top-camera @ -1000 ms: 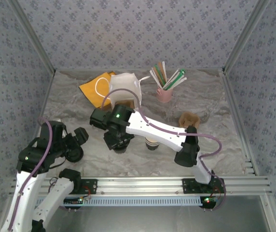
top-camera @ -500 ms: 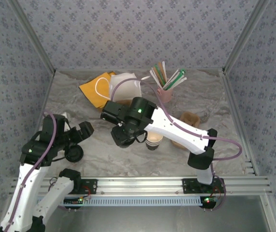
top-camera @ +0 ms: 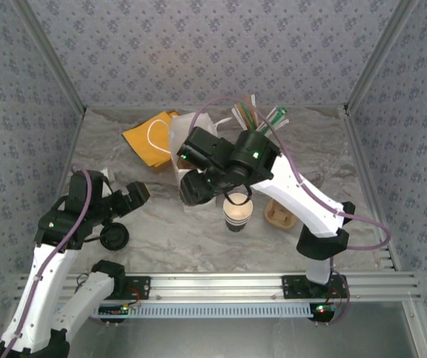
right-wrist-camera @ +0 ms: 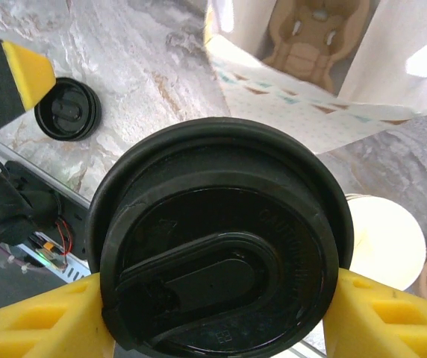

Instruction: Pack the takeout coffee

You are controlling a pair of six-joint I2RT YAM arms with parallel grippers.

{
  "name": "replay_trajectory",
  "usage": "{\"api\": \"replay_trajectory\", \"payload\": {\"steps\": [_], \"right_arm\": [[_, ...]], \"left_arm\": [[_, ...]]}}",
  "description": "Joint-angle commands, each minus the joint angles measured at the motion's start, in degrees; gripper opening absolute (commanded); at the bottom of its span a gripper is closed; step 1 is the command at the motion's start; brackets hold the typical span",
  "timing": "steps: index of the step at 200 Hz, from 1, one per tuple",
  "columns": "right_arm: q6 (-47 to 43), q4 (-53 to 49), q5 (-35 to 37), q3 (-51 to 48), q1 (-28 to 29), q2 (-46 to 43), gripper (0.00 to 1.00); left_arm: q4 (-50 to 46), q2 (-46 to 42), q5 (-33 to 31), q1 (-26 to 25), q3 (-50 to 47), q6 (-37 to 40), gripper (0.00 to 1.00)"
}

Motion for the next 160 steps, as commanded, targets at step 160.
{"api": "replay_trajectory", "payload": {"steps": [160], "right_arm": [[-3.7, 11.1, -9.3, -2.2, -13.3, -8.2, 0.64]], "left_arm": [[4.4, 5.3, -0.9, -5.5, 2.3, -0.8, 1.00]]}}
